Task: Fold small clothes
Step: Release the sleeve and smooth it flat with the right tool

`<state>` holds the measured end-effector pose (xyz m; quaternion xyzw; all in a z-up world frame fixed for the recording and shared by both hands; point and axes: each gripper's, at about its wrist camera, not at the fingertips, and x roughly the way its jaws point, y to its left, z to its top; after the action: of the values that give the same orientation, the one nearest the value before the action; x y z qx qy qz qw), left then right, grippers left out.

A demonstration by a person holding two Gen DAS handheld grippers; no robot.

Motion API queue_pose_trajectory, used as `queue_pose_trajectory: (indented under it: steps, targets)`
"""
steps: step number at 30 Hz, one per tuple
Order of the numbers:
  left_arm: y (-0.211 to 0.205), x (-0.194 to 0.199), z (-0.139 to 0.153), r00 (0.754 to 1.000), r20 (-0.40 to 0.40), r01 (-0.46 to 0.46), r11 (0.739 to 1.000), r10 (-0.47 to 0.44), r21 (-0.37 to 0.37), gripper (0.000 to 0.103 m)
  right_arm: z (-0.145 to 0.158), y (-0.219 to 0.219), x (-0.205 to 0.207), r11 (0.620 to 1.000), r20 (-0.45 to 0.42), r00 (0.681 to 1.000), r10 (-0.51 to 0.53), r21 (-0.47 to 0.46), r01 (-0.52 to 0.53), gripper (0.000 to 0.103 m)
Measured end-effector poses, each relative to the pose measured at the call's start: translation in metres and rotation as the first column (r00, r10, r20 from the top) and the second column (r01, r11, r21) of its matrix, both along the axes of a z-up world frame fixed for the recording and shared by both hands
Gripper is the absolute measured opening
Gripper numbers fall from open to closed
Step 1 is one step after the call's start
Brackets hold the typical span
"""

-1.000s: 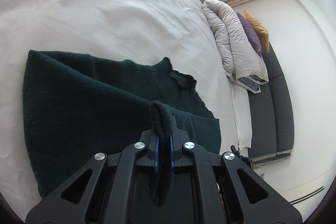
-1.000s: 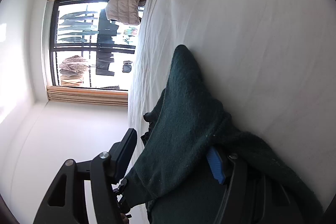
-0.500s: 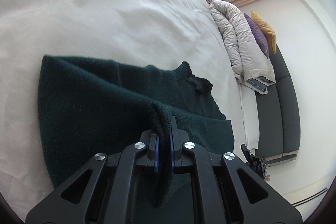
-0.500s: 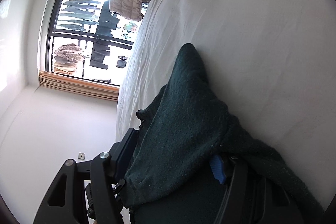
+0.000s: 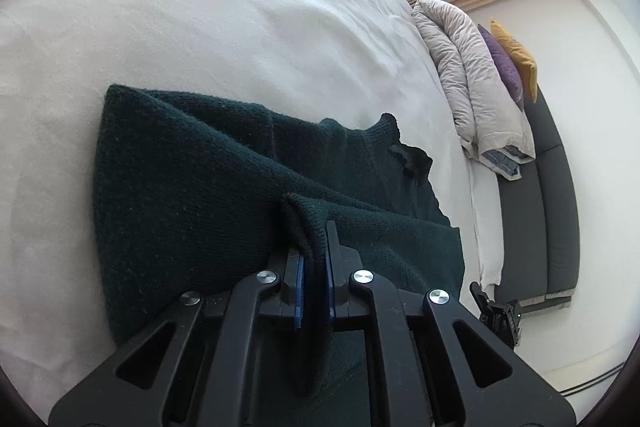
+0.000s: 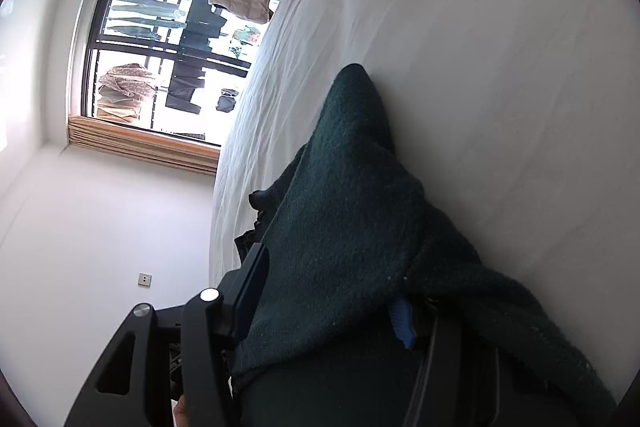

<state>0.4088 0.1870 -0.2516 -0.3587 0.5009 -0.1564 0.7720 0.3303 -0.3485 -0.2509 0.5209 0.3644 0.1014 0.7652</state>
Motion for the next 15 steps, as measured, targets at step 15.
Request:
queue_pose_trajectory:
  steps: [15]
  targets:
    - [0.013, -0.033, 0.064, 0.995, 0.057, -0.100, 0.939, 0.086, 0.330, 0.008, 0.068, -0.010, -0.005, 0.987, 0.064, 0.997, 0.053, -0.154, -0.043, 0.065]
